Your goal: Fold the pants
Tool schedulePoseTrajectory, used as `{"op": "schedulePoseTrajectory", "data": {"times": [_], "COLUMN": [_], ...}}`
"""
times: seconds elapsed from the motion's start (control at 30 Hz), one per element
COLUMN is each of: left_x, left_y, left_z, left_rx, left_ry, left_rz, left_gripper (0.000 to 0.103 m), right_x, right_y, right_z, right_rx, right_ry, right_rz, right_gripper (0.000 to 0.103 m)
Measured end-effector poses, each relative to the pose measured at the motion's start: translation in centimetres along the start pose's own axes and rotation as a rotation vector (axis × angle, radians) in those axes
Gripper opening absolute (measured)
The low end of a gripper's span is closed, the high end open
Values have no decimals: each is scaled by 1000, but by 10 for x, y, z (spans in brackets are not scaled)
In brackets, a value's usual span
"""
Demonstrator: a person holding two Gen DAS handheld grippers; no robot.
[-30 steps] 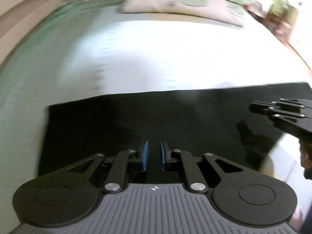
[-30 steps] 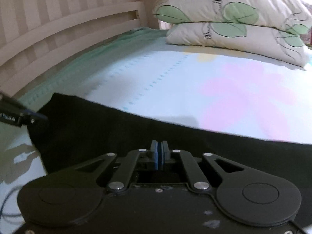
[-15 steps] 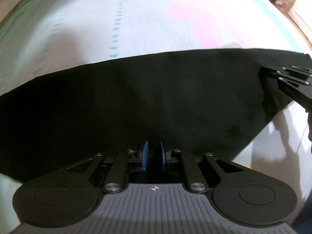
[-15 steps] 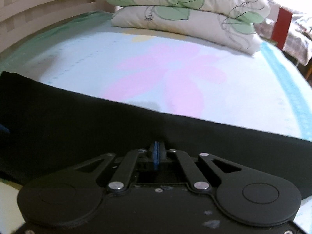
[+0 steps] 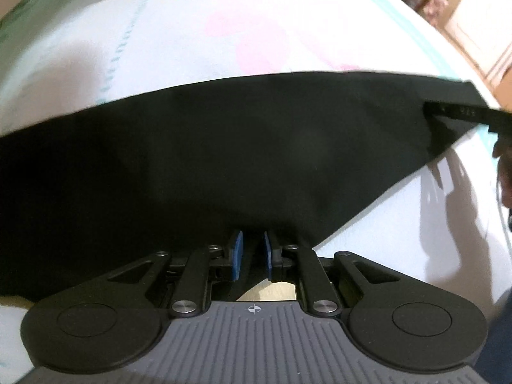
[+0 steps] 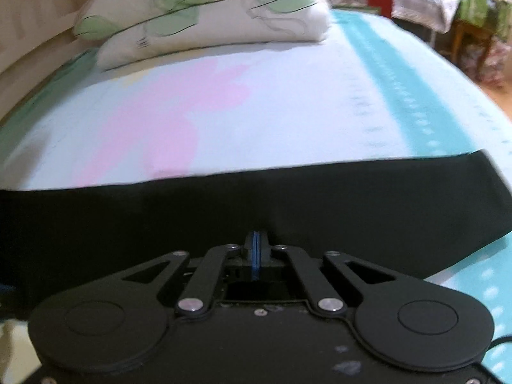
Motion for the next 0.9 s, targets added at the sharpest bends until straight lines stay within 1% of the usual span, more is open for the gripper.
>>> {"op": "schedulePoseTrajectory", "data": {"times": [0.03, 0.07, 0.13, 0.17, 0.2, 0.27, 0.3, 0.37, 0.43, 0.53, 0.6, 0.63, 0.73, 0.9], "left_x": [-1, -1, 2, 4, 7, 10, 8, 9, 9, 9, 2, -1, -5, 6], "left_y": [6, 10, 18, 20, 20, 17, 11, 11, 12, 8, -1, -4, -18, -65], "left_z": [-2, -5, -5, -3, 3, 5, 8, 10, 11, 16, 26, 31, 48, 78], "left_rx": [-26, -41, -65, -60, -49, -15, -6, 7, 10, 35, 58, 54, 39, 122], "left_ry": [-5, -9, -12, -12, -13, -20, -23, -27, -32, -28, -52, -65, -111, -144], "left_rz": [-17, -27, -34, -28, -20, 4, 13, 26, 35, 54, 54, 42, -18, -65], "left_gripper": [14, 14, 14, 14, 14, 14, 14, 14, 14, 14, 14, 14, 14, 14], "right_x": [-2, -5, -15, -21, -23, -29, -34, -48, -54, -58, -55, -56, -40, -26], "right_y": [-5, -11, -36, -51, -63, -94, -111, -137, -160, -179, -191, -196, -202, -209], "right_z": [1, 1, 7, 10, 12, 18, 19, 15, 15, 14, 18, 18, 30, 34], "right_rx": [3, 22, 114, 175, 222, 306, 341, 395, 431, 434, 410, 394, 327, 262], "right_ry": [-9, -17, -46, -62, -71, -91, -104, -137, -161, -185, -201, -205, -222, -219], "right_rz": [-7, -2, 1, 4, 6, -2, -22, -66, -85, -95, -84, -84, -94, -65], "right_gripper": [1, 5, 12, 17, 18, 21, 23, 26, 26, 26, 26, 26, 28, 31]}}
Point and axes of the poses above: each gripper's, at about its wrist camera, not at the fingertips, and x roughly the way its jaws point, y to its left, z to its top, the point moved 3 cm from there along x, roughly the way its jaws point, and after that the axes turned 5 degrees about x, right-handed, at the moved point
